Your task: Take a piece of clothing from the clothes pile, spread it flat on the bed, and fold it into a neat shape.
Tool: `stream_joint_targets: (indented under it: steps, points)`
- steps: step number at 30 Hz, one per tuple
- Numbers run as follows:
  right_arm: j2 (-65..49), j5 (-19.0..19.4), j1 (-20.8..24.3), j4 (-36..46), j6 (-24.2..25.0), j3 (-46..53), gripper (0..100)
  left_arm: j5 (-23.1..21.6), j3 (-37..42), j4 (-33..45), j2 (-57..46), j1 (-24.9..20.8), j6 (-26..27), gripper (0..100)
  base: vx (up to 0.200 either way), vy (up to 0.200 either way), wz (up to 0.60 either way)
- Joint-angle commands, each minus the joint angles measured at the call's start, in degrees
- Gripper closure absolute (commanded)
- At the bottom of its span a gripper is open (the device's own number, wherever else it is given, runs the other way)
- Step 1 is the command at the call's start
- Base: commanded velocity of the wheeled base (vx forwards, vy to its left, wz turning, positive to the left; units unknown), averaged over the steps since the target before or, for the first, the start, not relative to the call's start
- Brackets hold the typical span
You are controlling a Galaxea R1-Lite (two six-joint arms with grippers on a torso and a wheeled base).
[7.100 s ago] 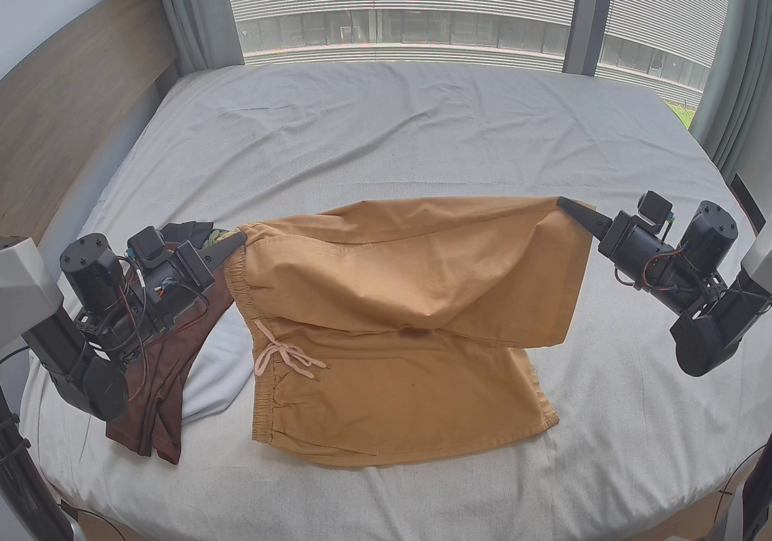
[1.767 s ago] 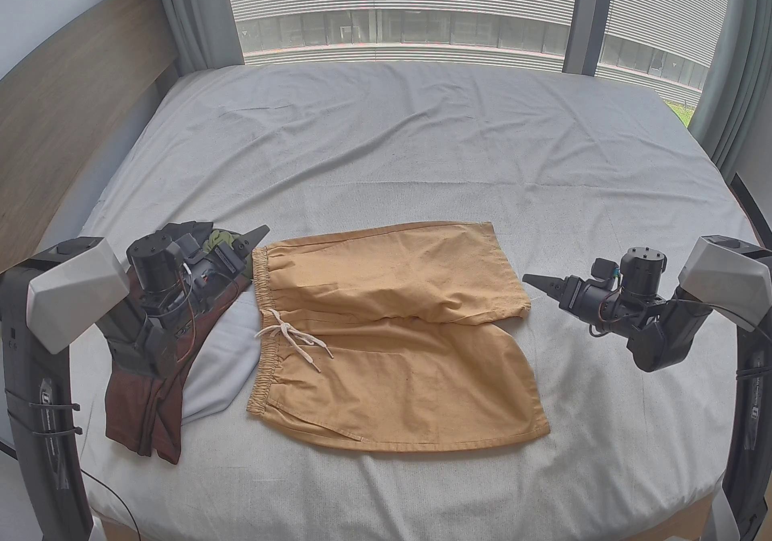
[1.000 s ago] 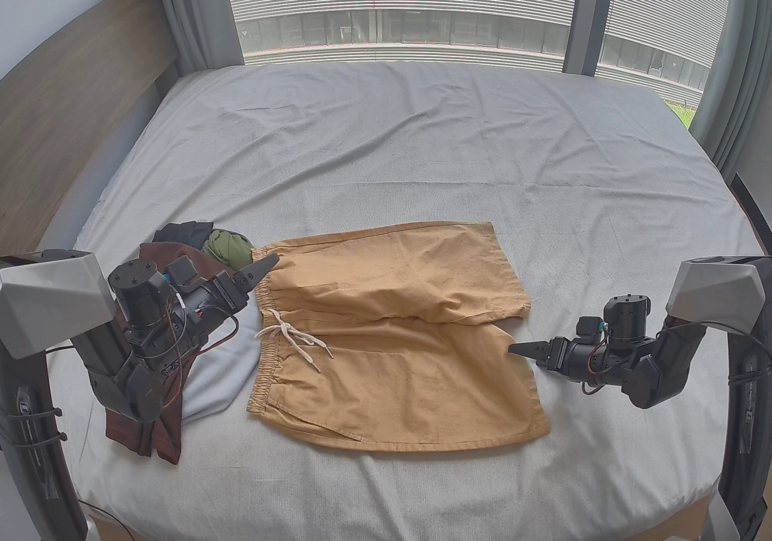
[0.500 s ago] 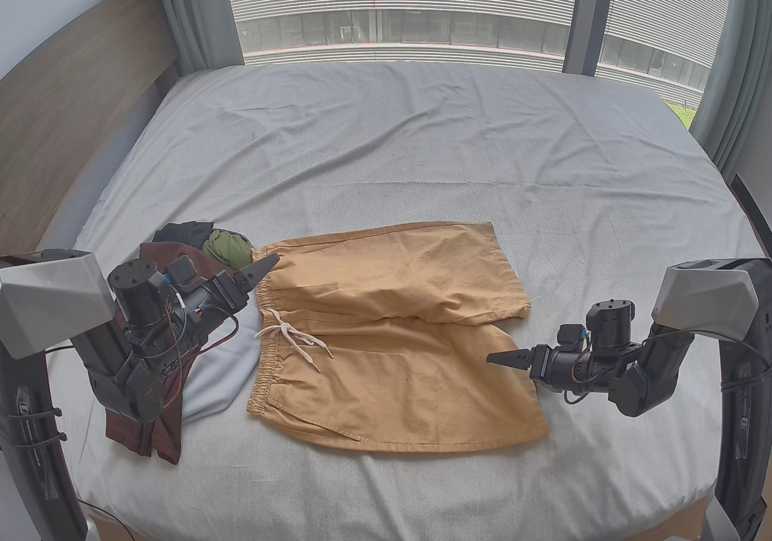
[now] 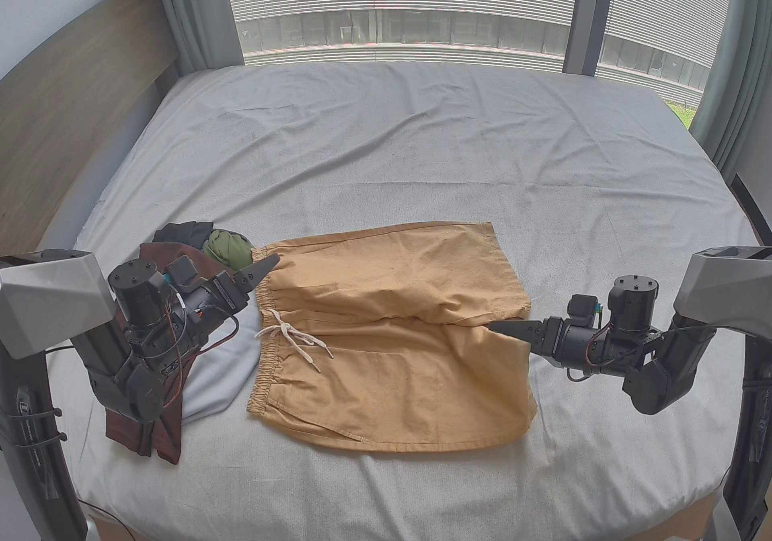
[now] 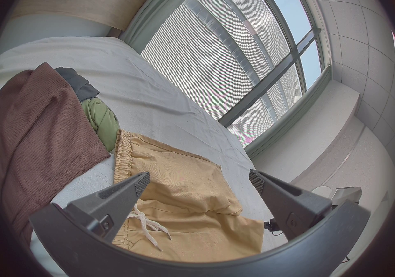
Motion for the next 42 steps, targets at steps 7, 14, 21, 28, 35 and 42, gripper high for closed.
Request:
stream_joint_targets:
  steps: [7,14,21,28,35,42]
  points:
    - [-2.5,0.0,-3.3,-2.4,1.9,-0.5,0,0.0,0.1,0.0,0.3,-0.2,0.1,0,0.000,0.000,0.00]
    - [1.6,0.0,-7.5,-1.4,1.8,-2.7,0,0.0,0.2,0.0,0.4,-0.3,0.1,0,0.000,0.000,0.00]
    - [6.9,0.0,-8.9,-1.2,1.8,-4.5,0,-0.1,0.3,0.0,0.4,-0.4,0.1,0,0.000,0.000,0.00]
    - [8.5,0.0,-9.6,3.3,1.9,-6.9,0,-0.1,0.3,0.0,0.4,-0.5,0.2,0,0.000,0.000,0.00]
    - [9.0,-0.3,-8.7,5.0,2.7,-9.2,0,-0.1,0.3,0.0,0.5,-0.5,0.2,0,0.000,0.000,0.00]
    - [10.0,-0.6,-7.3,6.0,7.7,-13.1,0,-0.1,0.4,0.0,0.8,-0.6,0.2,0,0.000,0.000,0.00]
